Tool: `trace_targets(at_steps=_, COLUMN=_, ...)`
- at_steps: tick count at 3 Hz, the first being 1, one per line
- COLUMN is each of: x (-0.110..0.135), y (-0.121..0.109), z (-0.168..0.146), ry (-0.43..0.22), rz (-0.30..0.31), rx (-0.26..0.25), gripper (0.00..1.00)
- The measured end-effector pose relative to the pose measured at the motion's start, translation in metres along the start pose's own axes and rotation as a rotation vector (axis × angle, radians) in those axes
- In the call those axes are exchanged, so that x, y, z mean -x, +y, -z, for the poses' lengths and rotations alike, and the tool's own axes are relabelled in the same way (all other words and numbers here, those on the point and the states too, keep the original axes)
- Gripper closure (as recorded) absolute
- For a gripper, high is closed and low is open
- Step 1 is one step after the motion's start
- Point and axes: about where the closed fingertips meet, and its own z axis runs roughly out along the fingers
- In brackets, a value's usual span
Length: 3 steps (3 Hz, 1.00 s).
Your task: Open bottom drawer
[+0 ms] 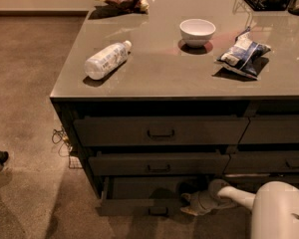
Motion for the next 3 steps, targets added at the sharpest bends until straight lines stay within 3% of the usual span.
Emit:
trace_targets(at_steps=2, x=0.003, y=-0.002, z=0.005, ry=0.000, rz=0.000, rx=0.000, gripper=1.00)
trace_targets(at_steps=3, x=-0.006, y=0.018, z=0.002, ry=0.007, rz=-0.019, rx=0.028, gripper=1.00)
